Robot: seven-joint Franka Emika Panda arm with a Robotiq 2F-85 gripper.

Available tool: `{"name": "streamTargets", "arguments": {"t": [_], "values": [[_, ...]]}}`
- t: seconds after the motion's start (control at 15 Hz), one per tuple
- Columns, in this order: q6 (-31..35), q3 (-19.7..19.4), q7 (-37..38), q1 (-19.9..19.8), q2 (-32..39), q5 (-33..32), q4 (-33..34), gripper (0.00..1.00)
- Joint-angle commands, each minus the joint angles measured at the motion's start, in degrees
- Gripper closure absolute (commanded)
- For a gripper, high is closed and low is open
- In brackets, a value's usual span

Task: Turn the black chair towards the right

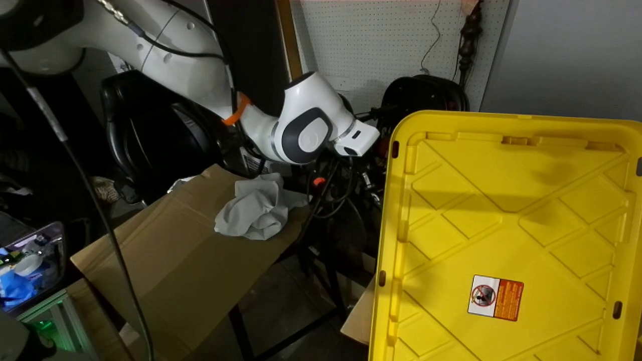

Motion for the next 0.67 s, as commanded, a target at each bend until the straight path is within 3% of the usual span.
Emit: {"name": "streamTargets", "arguments": {"t": [0.0, 0.13, 0.4, 0.6], "values": [[-1.1, -0.1, 0.0, -1.9, 3.9, 0.4, 4.6, 1.00], [-4.0, 0.8, -1.0, -1.1, 0.6, -0.3, 1.8, 1.00], [-11.0, -2.1, 1.3, 2.5, -3.5, -4.2, -1.9, 1.00], [-18.3, 3.0, -3.5, -0.5, -8.4, -4.4, -4.8, 1.00]]}}
